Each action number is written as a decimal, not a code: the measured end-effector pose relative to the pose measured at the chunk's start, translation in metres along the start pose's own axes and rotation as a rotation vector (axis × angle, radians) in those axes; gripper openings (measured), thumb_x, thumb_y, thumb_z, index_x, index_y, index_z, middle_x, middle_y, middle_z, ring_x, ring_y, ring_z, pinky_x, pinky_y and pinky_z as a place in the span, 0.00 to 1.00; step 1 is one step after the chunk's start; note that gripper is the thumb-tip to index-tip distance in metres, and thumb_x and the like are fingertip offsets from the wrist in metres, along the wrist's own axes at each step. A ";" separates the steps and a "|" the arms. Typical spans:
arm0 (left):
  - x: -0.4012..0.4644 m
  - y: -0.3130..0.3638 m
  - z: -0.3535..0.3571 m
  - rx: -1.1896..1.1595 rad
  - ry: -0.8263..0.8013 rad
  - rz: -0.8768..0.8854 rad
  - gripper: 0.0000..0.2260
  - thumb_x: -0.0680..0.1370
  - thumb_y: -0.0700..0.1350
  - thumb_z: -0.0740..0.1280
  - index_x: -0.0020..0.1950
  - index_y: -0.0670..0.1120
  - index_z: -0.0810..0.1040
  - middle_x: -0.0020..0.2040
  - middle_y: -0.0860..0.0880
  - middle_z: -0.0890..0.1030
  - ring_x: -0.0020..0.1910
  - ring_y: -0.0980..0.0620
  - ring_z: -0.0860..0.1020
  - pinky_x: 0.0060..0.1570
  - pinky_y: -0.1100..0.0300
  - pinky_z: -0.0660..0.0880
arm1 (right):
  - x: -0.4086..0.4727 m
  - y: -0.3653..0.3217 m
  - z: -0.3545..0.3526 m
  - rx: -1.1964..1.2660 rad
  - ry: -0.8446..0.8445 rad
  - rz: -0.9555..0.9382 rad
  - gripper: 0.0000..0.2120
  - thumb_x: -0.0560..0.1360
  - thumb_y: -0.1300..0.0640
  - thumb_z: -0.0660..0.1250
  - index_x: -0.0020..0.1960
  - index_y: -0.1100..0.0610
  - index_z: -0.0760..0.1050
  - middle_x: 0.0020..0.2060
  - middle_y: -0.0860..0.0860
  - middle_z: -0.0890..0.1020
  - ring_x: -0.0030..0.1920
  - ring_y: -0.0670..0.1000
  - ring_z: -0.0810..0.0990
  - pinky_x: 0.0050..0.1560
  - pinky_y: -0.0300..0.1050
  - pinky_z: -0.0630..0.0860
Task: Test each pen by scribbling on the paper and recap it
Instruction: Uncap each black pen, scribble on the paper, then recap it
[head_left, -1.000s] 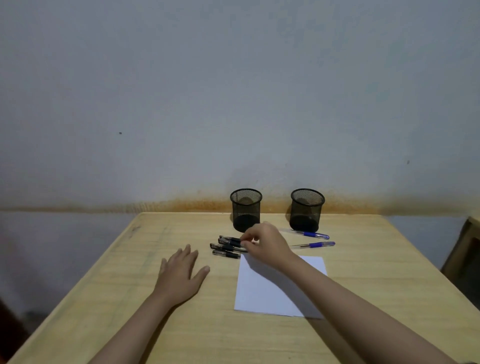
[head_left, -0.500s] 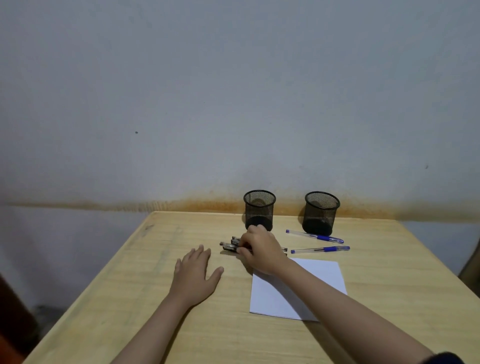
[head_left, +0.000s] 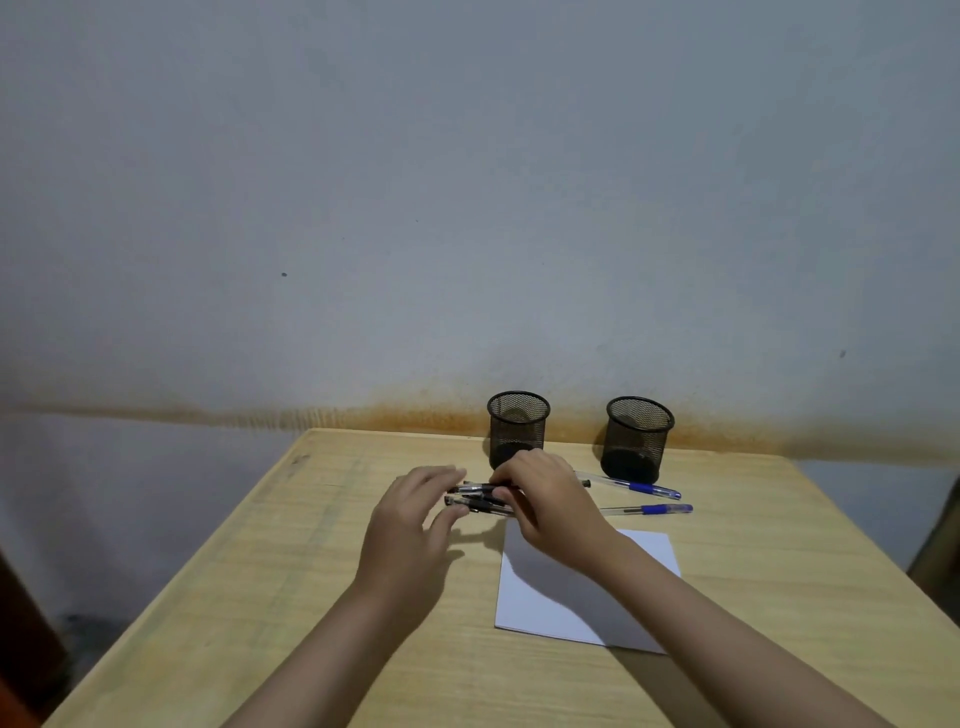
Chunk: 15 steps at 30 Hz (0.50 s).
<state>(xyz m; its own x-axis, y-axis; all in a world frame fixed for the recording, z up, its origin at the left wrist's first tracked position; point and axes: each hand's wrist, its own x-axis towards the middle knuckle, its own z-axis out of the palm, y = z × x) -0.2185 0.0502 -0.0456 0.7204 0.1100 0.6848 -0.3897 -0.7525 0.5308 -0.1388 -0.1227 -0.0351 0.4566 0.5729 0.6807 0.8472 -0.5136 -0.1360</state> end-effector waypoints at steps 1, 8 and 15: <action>0.001 0.003 0.001 -0.011 0.001 0.015 0.12 0.73 0.38 0.70 0.54 0.51 0.80 0.49 0.61 0.78 0.51 0.60 0.76 0.51 0.62 0.73 | -0.002 -0.001 -0.003 -0.020 0.024 -0.024 0.08 0.77 0.55 0.59 0.47 0.55 0.76 0.39 0.50 0.79 0.41 0.52 0.75 0.40 0.50 0.74; 0.009 0.013 0.003 -0.187 0.132 -0.108 0.08 0.70 0.33 0.72 0.43 0.46 0.84 0.39 0.57 0.82 0.42 0.60 0.80 0.43 0.70 0.74 | -0.028 -0.019 -0.015 -0.124 0.361 -0.158 0.08 0.74 0.51 0.69 0.43 0.56 0.78 0.35 0.51 0.79 0.38 0.51 0.75 0.38 0.45 0.68; 0.005 0.028 0.007 -0.265 0.033 -0.120 0.09 0.71 0.34 0.72 0.43 0.48 0.84 0.40 0.55 0.83 0.43 0.59 0.80 0.45 0.67 0.75 | -0.031 -0.047 -0.016 0.954 0.258 0.810 0.03 0.75 0.57 0.69 0.46 0.56 0.78 0.27 0.48 0.75 0.27 0.42 0.73 0.30 0.36 0.69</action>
<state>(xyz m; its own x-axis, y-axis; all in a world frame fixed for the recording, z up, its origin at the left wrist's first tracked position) -0.2217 0.0255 -0.0308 0.7528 0.2122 0.6231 -0.4426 -0.5375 0.7178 -0.1967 -0.1266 -0.0386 0.9567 0.1172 0.2663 0.2602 0.0649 -0.9634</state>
